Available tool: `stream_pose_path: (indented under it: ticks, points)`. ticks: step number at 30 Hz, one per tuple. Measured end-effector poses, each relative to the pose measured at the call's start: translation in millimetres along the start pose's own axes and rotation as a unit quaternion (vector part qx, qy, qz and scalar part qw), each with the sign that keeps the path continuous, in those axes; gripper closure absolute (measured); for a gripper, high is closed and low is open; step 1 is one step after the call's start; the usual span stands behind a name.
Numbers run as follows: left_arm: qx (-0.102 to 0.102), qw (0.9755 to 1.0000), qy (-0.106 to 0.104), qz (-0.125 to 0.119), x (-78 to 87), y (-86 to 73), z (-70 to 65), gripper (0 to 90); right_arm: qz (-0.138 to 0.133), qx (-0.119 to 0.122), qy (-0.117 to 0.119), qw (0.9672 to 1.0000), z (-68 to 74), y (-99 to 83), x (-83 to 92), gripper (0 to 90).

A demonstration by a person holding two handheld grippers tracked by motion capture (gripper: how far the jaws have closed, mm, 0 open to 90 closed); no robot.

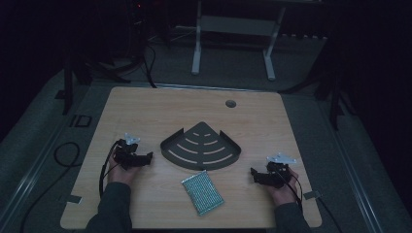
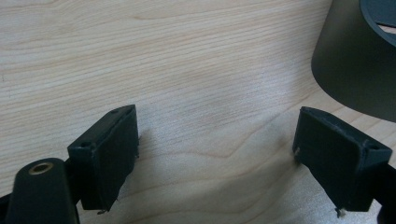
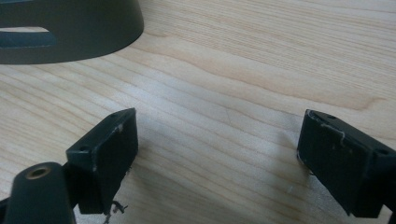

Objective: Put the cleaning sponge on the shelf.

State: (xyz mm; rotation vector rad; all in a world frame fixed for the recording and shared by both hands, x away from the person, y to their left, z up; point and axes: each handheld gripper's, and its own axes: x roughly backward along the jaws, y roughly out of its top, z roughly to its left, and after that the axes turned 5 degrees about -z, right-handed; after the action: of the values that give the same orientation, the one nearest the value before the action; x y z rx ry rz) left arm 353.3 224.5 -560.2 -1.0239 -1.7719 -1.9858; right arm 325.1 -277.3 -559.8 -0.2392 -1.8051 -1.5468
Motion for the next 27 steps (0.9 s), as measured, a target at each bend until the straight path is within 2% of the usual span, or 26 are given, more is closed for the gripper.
stream_pose_path:
  ticks: [4, 5, 11, 20, 22, 27]
  points:
    - [-0.001, 1.0, -0.001, 0.005, -0.1, 1.3, 0.2, 15.7, 0.0, -0.001, -0.001, 1.0, -0.2, 0.0, 0.2, 13.1]
    - [-0.002, 1.0, -0.003, 0.004, 1.3, 2.1, -1.0, 21.0, 0.0, -0.001, -0.001, 1.0, -0.2, 0.0, 0.2, 13.1]
    - [-0.011, 0.9999, -0.013, 0.002, 3.3, 3.6, -4.5, 36.8, 0.0, 0.0, -0.001, 1.0, -0.1, 0.0, 0.1, 13.0]
    - [-0.014, 0.9998, -0.016, 0.002, 3.7, 3.4, -4.7, 39.1, 0.0, 0.002, 0.002, 1.0, 0.3, -0.2, 0.3, 12.4]
    - [-0.014, 0.9997, -0.018, -0.001, 3.6, 2.9, -4.3, 39.1, 0.001, 0.002, 0.001, 1.0, 0.5, 0.0, 1.0, 14.8]
    - [-0.014, 0.9997, -0.018, -0.002, 3.6, 2.7, -4.3, 39.1, 0.003, 0.001, -0.009, 1.0, 3.9, 1.2, 7.0, 29.4]
